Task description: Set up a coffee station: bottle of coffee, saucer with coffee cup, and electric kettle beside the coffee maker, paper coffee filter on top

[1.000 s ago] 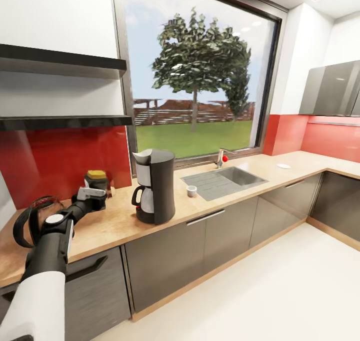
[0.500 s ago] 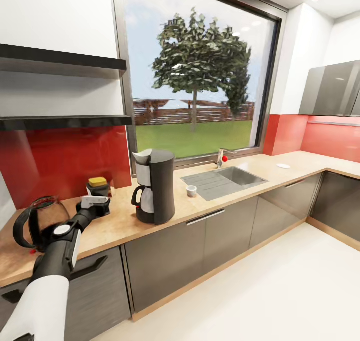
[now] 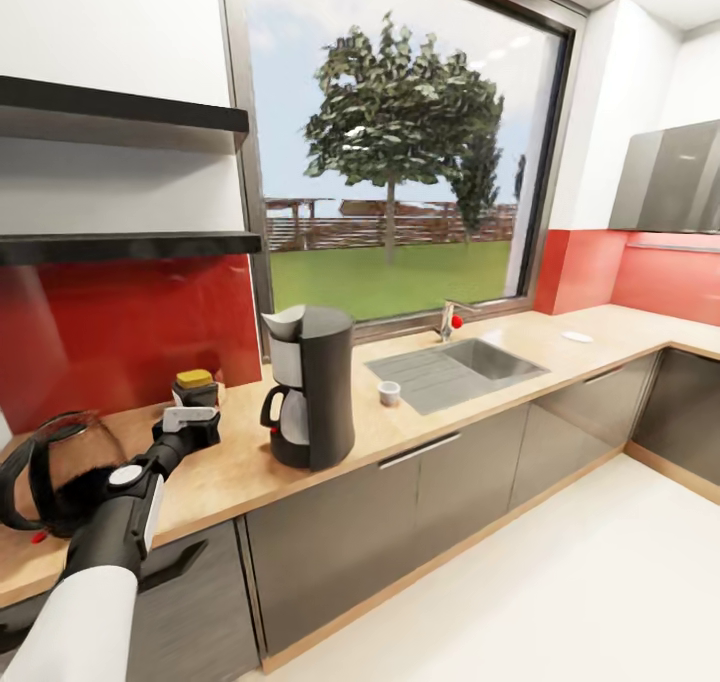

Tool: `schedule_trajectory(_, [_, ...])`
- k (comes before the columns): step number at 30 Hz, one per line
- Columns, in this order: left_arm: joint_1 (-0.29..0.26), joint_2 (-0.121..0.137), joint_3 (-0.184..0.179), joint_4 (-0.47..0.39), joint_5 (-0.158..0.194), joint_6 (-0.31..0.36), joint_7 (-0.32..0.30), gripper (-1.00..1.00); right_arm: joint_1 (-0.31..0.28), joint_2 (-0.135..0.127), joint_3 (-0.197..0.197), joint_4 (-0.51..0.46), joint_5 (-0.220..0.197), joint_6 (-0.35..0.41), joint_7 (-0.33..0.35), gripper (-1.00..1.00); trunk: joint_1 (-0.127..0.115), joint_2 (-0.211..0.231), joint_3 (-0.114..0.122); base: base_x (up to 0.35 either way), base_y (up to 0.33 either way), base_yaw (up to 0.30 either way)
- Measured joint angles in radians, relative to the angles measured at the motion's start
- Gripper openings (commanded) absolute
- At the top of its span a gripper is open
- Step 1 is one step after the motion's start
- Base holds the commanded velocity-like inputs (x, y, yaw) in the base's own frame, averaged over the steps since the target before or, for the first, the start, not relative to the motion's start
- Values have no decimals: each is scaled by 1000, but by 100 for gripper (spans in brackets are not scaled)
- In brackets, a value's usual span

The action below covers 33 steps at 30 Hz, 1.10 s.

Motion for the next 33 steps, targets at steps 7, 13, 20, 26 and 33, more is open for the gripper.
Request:
schedule_trajectory(7, [6, 0, 1, 0, -1, -2, 1, -100, 0, -1, 0, 2, 2, 3, -3, 100, 0, 0, 0, 306, 114, 0])
schedule_trajectory(13, [22, -1, -1, 1, -1, -3, 1, -100, 0, -4, 0, 2, 2, 3, -3, 100, 1, 0, 0, 55, 18, 0])
schedule_trajectory(20, [48, -10, -6, 0, 1, -4, 1, -100, 0, -6, 0, 3, 2, 3, -3, 100, 0, 0, 0, 228, 1, 0])
schedule_trajectory(26, [49, -14, -6, 0, 1, -4, 1, -100, 0, -5, 1, 3, 2, 4, -3, 100, 0, 0, 0, 125, 0, 0])
schedule_trajectory(33, [50, -15, -6, 0, 1, -5, 1, -100, 0, -5, 1, 3, 2, 5, -3, 100, 0, 0, 0, 106, 0, 0])
